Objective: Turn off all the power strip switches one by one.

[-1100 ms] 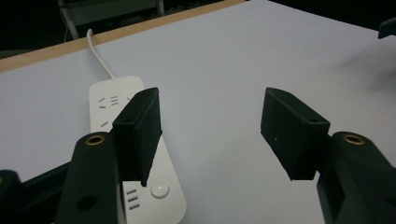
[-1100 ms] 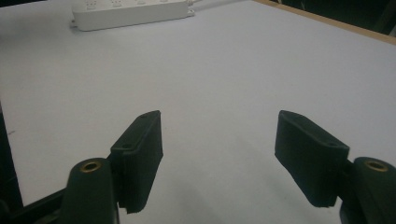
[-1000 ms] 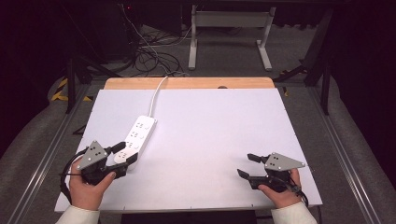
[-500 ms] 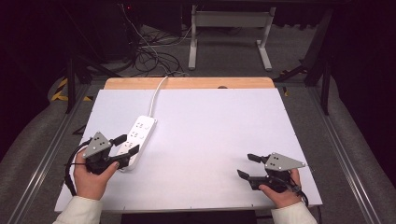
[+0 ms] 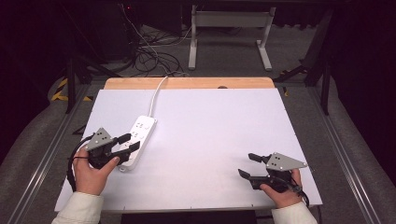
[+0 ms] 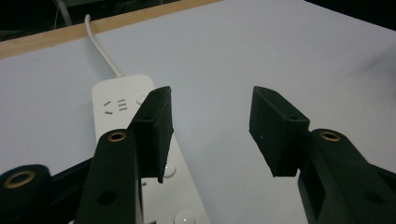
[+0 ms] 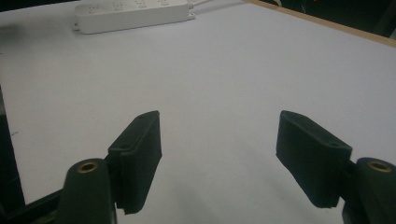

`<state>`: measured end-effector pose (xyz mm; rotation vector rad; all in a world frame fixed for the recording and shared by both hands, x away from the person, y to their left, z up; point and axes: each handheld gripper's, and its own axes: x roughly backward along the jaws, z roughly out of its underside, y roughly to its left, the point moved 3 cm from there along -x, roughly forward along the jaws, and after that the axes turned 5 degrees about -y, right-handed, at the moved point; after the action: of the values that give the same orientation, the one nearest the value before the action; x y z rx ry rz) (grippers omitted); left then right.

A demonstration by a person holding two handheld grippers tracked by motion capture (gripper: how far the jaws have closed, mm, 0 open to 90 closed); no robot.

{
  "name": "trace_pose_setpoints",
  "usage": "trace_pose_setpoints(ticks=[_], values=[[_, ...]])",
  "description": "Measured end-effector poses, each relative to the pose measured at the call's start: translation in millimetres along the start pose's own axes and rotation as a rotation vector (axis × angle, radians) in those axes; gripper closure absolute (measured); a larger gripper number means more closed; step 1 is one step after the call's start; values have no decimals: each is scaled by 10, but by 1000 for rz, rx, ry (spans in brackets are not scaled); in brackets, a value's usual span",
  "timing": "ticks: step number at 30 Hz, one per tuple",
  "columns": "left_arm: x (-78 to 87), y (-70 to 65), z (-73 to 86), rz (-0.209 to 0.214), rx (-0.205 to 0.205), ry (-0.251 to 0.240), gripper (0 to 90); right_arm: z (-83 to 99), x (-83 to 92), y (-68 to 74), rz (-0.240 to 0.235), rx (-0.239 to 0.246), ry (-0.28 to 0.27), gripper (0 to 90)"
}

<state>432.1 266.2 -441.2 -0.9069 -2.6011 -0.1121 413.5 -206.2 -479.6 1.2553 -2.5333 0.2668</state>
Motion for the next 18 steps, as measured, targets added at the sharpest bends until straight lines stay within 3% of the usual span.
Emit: trace_pose_setpoints(ticks=[2,5,6,7,9,14,15,16,18], values=[[6,20,1,-7,4,15,552,1,-3,0,0,0,0,315],[0,40,2,18,59,33,632,2,-4,1,0,0,1,315],[-1,56,4,14,65,45,720,1,-4,-1,1,1,-1,315],[-2,68,6,13,77,60,720,1,-4,-1,1,1,-1,315],[-3,92,7,8,80,95,868,2,-2,-2,4,2,0,315],[-31,123,-7,-6,44,177,900,7,-9,-3,0,-1,0,315],[-47,126,-8,-27,23,224,900,7,-9,-3,0,-1,1,315],[-47,126,-8,-27,23,224,900,6,-7,-3,2,1,3,315],[-72,122,3,-27,9,294,900,6,-6,-2,2,0,1,315]])
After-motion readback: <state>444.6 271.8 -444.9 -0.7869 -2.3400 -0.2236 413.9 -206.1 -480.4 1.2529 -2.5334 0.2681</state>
